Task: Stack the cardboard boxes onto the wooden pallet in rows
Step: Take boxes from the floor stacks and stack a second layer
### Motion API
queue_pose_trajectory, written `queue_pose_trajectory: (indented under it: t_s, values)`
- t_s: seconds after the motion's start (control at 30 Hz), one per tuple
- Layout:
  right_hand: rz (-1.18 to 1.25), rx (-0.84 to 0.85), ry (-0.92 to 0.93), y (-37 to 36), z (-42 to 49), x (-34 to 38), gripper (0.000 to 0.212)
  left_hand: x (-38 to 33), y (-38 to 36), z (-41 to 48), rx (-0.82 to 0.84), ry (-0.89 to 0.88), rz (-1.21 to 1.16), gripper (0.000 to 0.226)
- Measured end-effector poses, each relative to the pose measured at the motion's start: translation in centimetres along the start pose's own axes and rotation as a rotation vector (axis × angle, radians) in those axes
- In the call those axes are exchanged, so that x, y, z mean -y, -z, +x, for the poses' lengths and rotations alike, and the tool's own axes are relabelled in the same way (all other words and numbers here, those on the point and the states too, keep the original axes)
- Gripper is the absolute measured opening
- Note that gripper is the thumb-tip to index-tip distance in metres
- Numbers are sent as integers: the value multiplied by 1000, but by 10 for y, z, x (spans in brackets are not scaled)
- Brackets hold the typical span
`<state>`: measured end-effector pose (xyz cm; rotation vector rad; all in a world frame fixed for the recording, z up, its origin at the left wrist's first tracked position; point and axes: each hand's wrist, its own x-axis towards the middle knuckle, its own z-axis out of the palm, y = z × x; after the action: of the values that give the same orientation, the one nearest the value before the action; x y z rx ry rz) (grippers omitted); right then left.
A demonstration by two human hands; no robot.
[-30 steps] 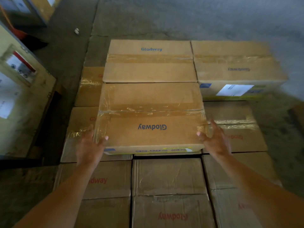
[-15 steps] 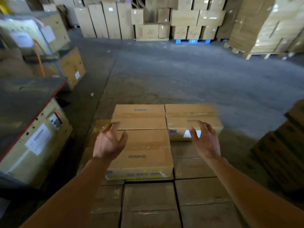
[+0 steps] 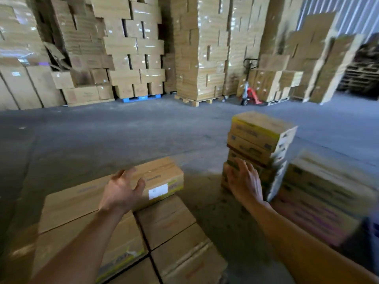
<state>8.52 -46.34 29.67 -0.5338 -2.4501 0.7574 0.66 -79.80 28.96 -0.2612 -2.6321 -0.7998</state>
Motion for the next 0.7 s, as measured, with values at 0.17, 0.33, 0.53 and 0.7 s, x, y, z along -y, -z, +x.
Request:
queue_pose_trajectory:
  t_s: [0.17, 0.33, 0.53, 0.7]
  values:
    - [-8, -91, -101, 69, 17, -97, 51, -109, -77, 30, 92, -143, -71, 44]
    - [88, -183, -284, 126, 54, -220, 47, -233, -184, 64, 202, -318, -159, 54]
    - [-26, -270, -453, 183, 115, -385, 54, -393, -331, 85, 350, -417, -246, 61]
    - [-121, -273, -627, 221, 162, -503, 52, -494, -441, 90, 465, -419, -308, 52]
